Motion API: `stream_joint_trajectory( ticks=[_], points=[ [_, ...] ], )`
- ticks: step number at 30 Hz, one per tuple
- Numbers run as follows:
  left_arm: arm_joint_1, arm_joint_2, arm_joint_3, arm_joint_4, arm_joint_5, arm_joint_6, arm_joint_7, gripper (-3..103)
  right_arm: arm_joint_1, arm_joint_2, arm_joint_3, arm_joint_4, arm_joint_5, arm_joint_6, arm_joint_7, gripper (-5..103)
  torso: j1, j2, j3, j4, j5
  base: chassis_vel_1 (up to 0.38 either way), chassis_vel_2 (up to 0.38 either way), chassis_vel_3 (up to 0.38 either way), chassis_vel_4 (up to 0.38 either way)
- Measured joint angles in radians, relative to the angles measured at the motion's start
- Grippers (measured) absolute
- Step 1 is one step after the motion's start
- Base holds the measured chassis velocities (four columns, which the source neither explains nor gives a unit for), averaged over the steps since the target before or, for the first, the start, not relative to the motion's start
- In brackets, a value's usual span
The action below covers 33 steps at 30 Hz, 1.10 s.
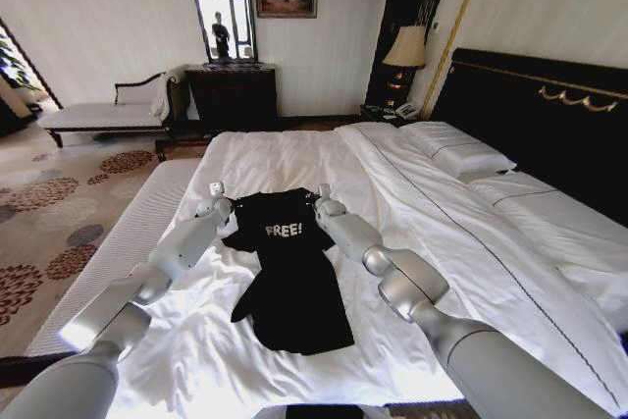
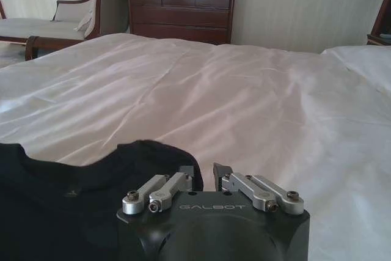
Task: Fold the clothes on the bed.
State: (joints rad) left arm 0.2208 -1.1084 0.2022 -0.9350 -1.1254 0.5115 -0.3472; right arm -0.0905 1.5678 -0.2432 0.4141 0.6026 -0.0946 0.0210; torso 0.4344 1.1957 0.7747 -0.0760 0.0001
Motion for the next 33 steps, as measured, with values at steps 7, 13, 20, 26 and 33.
stream_joint_trajectory(
  ticks=[7,13,20,26,33],
  points=[
    [0.003,0.008,0.021,0.0,0.041,0.02,0.003,39,-0.012,0.007,-0.011,0.008,0.017,0.004,-0.013,37,0.0,0.0,0.0,0.0004,-0.0001,0.0,0.0,0.0,0.0],
    [0.016,0.033,0.005,-0.039,0.03,0.023,-0.016,60,-0.018,-0.009,-0.013,0.066,0.073,-0.024,0.032,59,0.0,0.0,0.0,0.0008,-0.0001,0.0,0.0,0.0,0.0],
    [0.141,0.129,-0.082,-0.26,-0.022,-0.004,-0.026,88,-0.076,-0.111,-0.042,0.269,0.204,-0.083,0.14,86,0.0,0.0,0.0,-0.0006,0.0,0.0,0.0,0.0,0.0],
    [0.473,0.34,-0.294,-0.566,0.063,-0.119,0.029,101,-0.194,-0.217,-0.095,0.584,0.209,-0.104,0.224,100,0.0,0.0,-0.001,0.0023,-0.0002,0.002,0.009,0.004,0.003],
    [0.79,0.352,-0.5,-0.787,0.12,-0.172,0.057,100,-0.494,-0.403,0.044,0.93,0.171,-0.135,0.319,100,0.0,0.0,0.0,-0.0004,0.0004,0.007,0.007,0.004,0.0]
  ],
)
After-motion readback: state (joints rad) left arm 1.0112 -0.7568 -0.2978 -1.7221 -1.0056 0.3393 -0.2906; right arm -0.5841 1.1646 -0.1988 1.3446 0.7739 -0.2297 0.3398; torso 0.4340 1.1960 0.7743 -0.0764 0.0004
